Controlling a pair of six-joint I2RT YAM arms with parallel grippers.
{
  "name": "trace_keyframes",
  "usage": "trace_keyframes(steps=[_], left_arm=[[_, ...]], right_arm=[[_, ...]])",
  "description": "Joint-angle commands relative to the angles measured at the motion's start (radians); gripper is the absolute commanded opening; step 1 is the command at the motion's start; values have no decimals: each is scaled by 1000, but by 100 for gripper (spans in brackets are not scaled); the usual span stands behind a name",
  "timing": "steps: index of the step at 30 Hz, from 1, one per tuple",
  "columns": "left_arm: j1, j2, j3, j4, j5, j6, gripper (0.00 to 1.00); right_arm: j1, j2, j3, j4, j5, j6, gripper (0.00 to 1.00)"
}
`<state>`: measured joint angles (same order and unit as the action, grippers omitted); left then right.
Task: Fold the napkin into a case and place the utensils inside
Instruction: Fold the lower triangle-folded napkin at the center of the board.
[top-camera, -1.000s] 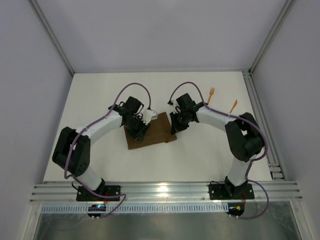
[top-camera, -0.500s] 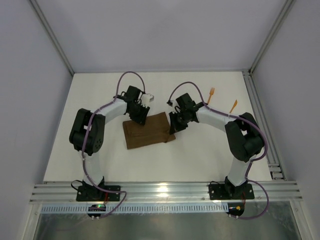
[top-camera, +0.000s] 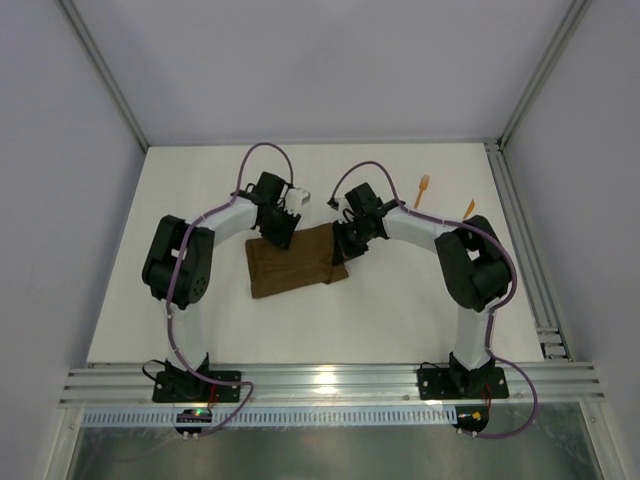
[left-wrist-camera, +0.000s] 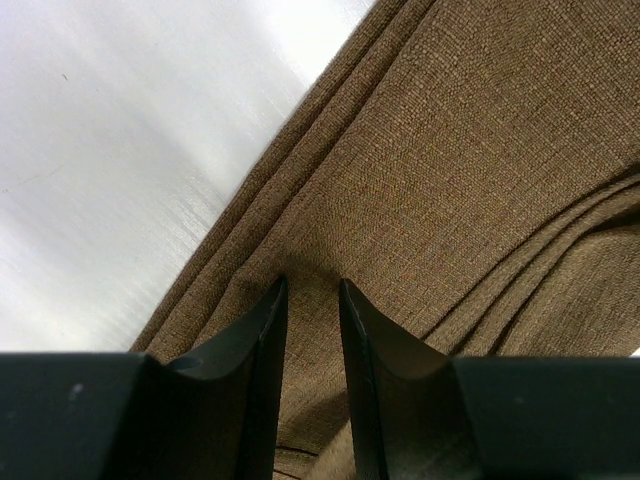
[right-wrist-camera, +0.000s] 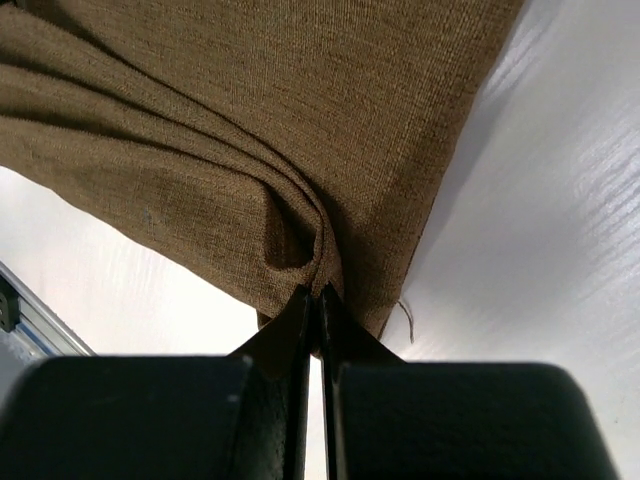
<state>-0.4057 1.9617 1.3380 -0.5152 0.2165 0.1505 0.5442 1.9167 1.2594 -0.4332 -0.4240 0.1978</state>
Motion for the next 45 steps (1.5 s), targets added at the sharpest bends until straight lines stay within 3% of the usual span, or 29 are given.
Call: trace_keyframes(steps=[1, 12, 18, 22, 26, 29, 36, 39, 43, 45], left_arm=[[-12, 22, -2, -20, 4, 12, 29], [-12, -23, 10, -37, 4, 26, 30], [-12, -173, 61, -130, 52, 64, 34], [-12, -291, 69, -248, 130, 138, 38], [-12, -368, 11, -443, 201, 216, 50], [-36, -400, -78, -491, 146, 245, 52], [-111, -389, -221, -405, 3, 271, 53], [-114, -366, -234, -375, -37, 265, 47], [-114, -368, -234, -332, -63, 241, 24], [-113, -382, -234, -324, -66, 235, 22]], right_arm=[[7, 25, 58, 42, -25, 25, 3], [-12, 54, 44, 57, 36, 66, 3], [-13, 57, 28, 77, 28, 80, 3], [-13, 65, 18, 94, 18, 91, 3], [-13, 62, 9, 108, 13, 95, 3], [-13, 67, 11, 114, 8, 98, 3], [-13, 68, -3, 119, 7, 95, 3], [-13, 67, -8, 117, 5, 94, 3], [-13, 65, -8, 111, 8, 84, 3], [-15, 65, -9, 108, 8, 78, 3]])
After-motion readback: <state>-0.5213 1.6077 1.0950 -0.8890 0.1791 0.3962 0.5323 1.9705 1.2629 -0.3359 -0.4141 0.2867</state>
